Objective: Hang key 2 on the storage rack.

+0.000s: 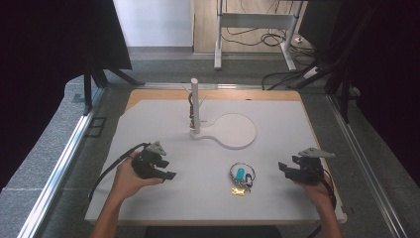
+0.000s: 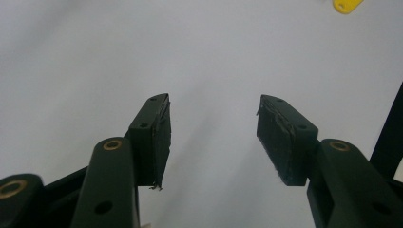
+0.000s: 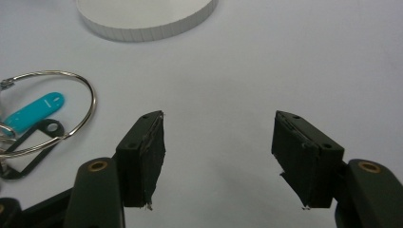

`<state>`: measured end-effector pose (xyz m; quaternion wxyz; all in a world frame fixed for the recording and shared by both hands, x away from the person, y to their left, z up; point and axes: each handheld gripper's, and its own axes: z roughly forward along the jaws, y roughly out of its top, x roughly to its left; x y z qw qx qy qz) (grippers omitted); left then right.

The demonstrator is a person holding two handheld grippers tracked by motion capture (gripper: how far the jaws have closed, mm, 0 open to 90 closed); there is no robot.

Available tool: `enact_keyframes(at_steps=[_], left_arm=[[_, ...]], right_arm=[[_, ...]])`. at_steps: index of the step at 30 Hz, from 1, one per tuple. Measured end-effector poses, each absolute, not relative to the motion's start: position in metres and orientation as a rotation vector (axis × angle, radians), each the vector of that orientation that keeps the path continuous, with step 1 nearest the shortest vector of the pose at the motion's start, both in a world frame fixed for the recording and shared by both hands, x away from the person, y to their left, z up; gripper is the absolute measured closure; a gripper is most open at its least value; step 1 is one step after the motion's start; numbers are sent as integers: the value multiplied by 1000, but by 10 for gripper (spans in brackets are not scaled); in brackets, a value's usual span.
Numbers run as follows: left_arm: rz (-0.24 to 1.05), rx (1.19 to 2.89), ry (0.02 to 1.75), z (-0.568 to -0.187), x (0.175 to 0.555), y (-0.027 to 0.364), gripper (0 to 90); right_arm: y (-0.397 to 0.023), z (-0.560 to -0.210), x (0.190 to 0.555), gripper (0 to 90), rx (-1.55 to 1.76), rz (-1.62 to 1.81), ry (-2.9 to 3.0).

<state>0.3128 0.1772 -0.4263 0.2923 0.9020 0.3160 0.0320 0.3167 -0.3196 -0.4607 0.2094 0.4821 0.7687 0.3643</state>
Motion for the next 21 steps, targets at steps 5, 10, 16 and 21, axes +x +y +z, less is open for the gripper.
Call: enact_keyframes(at_steps=[5,10,16,21], left_arm=[[92,2418,842,-428,314,177,462],[104,2430,838,-429,312,176,455],[85,2422,814,-430,311,176,451],[86,2412,810,-428,310,178,451]], right_arm=[[-318,-455,314,364,1325,1014,2126],[-308,-454,313,391,1308,998,2162],[-290,-444,319,456,1252,913,2308],[-276,-435,327,477,1222,850,2420]])
